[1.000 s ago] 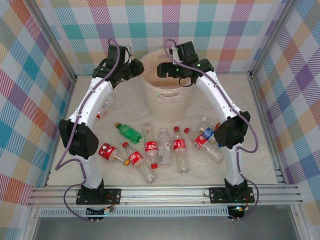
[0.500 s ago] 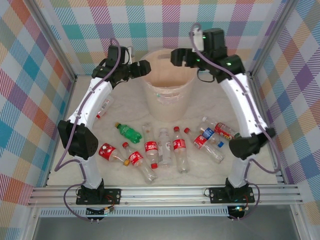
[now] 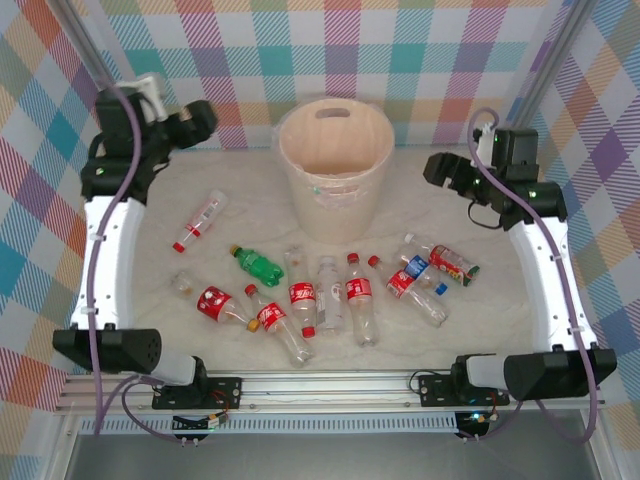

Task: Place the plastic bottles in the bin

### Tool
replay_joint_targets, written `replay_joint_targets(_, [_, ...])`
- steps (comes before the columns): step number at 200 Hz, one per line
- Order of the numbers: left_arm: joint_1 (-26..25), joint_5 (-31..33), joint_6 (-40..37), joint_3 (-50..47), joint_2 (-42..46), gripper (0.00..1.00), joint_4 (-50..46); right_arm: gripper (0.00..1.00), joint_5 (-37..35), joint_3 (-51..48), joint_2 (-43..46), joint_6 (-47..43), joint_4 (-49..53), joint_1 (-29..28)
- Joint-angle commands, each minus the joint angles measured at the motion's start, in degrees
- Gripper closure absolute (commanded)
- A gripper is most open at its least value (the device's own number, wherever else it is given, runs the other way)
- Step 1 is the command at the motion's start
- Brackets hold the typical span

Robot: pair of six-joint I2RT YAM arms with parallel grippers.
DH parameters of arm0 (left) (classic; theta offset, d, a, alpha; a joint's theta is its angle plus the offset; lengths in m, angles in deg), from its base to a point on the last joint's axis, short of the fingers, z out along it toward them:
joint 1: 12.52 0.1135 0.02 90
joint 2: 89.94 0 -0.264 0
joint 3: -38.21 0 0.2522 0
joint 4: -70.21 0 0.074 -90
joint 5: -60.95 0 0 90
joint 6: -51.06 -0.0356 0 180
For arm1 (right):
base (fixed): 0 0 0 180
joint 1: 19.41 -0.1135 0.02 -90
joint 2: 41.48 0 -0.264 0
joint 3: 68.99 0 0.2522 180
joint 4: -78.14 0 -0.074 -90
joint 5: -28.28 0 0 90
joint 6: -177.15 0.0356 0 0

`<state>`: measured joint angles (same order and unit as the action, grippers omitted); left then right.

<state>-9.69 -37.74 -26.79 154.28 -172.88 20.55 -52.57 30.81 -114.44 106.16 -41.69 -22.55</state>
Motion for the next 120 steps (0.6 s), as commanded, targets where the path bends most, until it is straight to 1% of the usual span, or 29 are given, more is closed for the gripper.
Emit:
replay_joint_targets(1, [6.1,4.07,1.87,-9.03,-3.87,0.0,-3.58,0.11,3.42,-3.71,2.52,1.3,-0.09,2.12])
replay_joint_targets(21, [8.85,7.22,0.21,-12.74,-8.34,0.0,-3.47,0.11,4.68,-4.48,2.74,1.22,-0.09,3.1])
replay_joint_targets(48, [9.33,9.63,-3.43,-13.88,-15.82,0.0,-4.12,0.11,4.65,-4.39,2.83,0.68,-0.31,3.51])
replay_joint_targets(72, [9.38,8.69,-5.94,-14.65,-20.79,0.0,-3.58,0.11,4.59,-5.4,3.25,0.49,-0.45,3.9])
replay_joint_targets(120, [8.88,7.23,-11.45,-15.76,-25.88,0.0,-3.46,0.11,5.06,-8.4,4.07,1.01,-1.18,5.18])
